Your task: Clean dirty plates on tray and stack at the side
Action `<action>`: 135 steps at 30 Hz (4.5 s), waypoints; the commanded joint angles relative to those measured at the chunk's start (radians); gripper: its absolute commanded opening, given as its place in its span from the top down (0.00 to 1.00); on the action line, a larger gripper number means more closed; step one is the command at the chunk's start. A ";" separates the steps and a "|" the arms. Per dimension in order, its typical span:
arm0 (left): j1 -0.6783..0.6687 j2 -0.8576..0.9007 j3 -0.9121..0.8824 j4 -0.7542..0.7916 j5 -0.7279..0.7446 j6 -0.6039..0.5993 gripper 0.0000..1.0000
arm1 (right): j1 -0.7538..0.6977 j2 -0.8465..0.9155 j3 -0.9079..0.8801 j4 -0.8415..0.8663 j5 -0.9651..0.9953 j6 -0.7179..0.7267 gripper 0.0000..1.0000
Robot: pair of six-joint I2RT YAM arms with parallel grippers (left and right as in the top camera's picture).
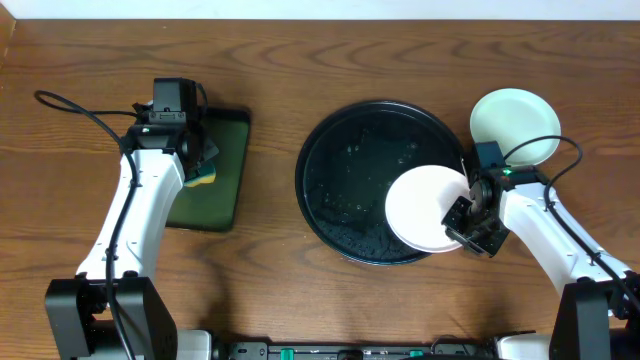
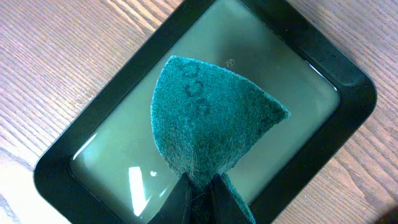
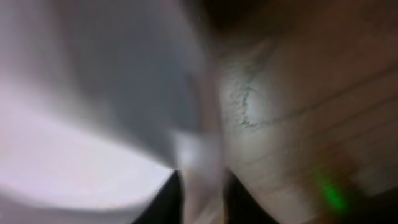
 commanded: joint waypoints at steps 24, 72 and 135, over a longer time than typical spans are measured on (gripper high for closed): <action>0.003 0.018 -0.003 0.035 0.035 -0.045 0.93 | 0.126 0.118 0.206 0.327 -0.077 -0.269 0.99; 0.003 0.309 -0.005 0.167 0.008 -0.045 0.92 | 0.111 0.298 0.206 0.385 -0.008 -0.301 0.99; -0.599 0.245 -0.005 0.485 0.401 -0.280 0.93 | 0.111 0.330 0.207 0.534 -0.109 -0.422 0.99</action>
